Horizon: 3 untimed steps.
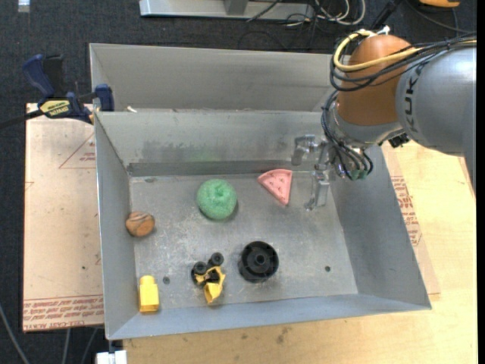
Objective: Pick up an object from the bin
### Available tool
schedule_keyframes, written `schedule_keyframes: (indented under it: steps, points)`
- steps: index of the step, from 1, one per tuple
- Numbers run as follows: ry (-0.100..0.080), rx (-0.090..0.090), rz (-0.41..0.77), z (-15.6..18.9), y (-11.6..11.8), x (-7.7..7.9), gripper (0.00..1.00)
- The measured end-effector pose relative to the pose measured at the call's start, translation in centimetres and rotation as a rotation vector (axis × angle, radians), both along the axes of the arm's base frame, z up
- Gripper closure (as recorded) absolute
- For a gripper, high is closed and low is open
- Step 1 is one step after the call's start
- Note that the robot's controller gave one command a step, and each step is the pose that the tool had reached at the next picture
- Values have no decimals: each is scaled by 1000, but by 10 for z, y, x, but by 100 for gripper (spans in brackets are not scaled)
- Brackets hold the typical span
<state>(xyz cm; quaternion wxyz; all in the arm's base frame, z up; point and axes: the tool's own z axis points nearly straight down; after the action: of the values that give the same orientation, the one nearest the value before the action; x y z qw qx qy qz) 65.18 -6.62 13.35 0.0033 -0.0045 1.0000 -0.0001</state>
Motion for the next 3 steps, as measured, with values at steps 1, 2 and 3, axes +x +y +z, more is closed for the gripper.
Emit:
schedule_keyframes:
  steps: [1, 2, 3]
  points:
    - [6, 2, -47, -1, 18, -3, 0]
    - [3, 2, -125, -9, 22, 2, 0]
    - [3, 3, -308, -50, 23, -3, 0]
